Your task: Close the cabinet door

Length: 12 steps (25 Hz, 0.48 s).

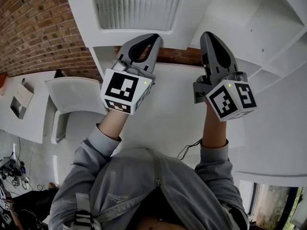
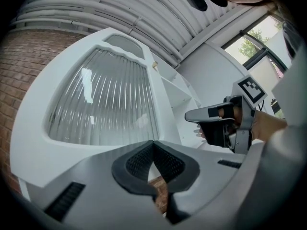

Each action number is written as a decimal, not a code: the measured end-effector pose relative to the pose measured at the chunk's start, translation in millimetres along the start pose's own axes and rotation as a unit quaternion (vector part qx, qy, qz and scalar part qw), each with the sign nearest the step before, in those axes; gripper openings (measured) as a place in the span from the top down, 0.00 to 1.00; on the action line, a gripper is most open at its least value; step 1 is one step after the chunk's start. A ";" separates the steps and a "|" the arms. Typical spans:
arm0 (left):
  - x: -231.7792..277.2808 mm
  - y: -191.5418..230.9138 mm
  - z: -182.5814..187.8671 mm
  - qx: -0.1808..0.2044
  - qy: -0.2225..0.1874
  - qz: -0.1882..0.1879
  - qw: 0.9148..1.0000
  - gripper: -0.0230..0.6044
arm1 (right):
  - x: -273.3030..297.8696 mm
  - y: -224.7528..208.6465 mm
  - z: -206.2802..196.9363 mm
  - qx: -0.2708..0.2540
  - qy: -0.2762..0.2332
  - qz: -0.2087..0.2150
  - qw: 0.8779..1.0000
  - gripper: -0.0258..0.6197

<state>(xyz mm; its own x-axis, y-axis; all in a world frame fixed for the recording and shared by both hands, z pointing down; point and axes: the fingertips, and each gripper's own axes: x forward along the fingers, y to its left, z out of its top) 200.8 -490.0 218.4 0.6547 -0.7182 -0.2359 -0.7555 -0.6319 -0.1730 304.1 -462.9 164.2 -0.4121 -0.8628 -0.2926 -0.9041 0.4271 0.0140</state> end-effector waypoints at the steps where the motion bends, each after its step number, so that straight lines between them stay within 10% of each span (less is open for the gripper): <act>1: -2.7 0.6 0.4 -0.003 0.002 -0.001 1.000 0.95 | -0.9 3.5 -0.3 -0.004 0.002 -0.003 1.000 0.92; 12: -74.1 3.3 18.0 -0.024 0.003 -0.010 1.000 0.95 | -26.8 66.4 -3.1 0.000 0.005 -0.023 1.000 0.92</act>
<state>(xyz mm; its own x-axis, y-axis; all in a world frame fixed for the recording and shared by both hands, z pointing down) 149.4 -433.6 218.2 0.6694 -0.7072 -0.2276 -0.7407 -0.6590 -0.1307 254.7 -412.3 175.9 -0.3717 -0.8842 -0.2828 -0.9219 0.3874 0.0005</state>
